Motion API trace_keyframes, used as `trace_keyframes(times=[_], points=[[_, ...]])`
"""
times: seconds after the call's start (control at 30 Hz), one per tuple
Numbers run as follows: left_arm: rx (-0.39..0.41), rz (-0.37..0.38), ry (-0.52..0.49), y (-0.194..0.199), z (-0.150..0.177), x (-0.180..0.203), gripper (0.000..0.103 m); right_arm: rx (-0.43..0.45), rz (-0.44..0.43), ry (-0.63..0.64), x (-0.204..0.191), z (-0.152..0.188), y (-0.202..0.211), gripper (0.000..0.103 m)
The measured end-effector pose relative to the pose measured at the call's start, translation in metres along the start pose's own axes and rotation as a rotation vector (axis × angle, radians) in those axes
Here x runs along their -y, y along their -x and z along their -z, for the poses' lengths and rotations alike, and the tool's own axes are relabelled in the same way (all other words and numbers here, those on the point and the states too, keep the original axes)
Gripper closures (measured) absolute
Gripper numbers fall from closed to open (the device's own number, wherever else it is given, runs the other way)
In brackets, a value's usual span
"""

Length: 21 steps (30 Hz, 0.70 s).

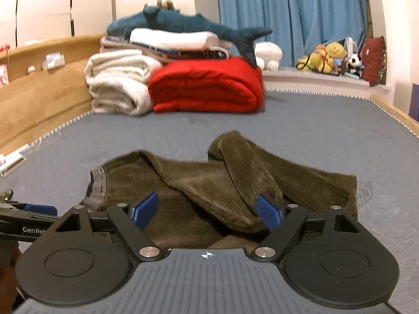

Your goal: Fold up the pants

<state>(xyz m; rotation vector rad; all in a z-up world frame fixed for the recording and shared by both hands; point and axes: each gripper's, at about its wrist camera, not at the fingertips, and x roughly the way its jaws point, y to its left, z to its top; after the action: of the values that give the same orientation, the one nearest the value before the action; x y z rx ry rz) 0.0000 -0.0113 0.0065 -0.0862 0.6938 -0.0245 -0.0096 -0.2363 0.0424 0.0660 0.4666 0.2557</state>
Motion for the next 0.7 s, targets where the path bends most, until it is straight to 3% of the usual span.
trace_keyframes(times=[0.03, 0.07, 0.1, 0.17, 0.4, 0.5, 0.57, 0.7], points=[[-0.018, 0.039, 0.004, 0.000, -0.006, 0.001, 0.048, 0.018, 0.004, -0.002, 0.001, -0.002, 0.001, 0.020], [-0.040, 0.073, -0.001, -0.001, -0.012, 0.004, 0.067, 0.033, 0.010, -0.005, 0.002, -0.003, 0.002, 0.020], [-0.074, 0.110, -0.004, -0.002, -0.020, 0.008, 0.077, 0.044, 0.020, -0.009, 0.003, -0.004, 0.002, 0.020], [-0.113, 0.166, 0.009, -0.005, -0.034, 0.012, 0.082, 0.056, 0.041, -0.021, 0.006, -0.006, 0.001, 0.020], [-0.073, 0.263, -0.081, -0.036, -0.088, 0.048, 0.082, 0.030, 0.111, -0.133, 0.032, -0.010, -0.007, 0.022], [-0.036, 0.273, -0.133, -0.057, -0.086, 0.044, 0.082, 0.020, 0.159, -0.164, 0.043, -0.008, -0.011, 0.023], [-0.110, 0.231, -0.161, -0.079, -0.080, 0.042, 0.082, 0.013, 0.180, -0.180, 0.050, -0.007, -0.013, 0.028], [-0.228, 0.260, -0.098, -0.115, -0.075, 0.029, 0.082, 0.024, 0.214, -0.199, 0.078, -0.018, -0.013, 0.040]])
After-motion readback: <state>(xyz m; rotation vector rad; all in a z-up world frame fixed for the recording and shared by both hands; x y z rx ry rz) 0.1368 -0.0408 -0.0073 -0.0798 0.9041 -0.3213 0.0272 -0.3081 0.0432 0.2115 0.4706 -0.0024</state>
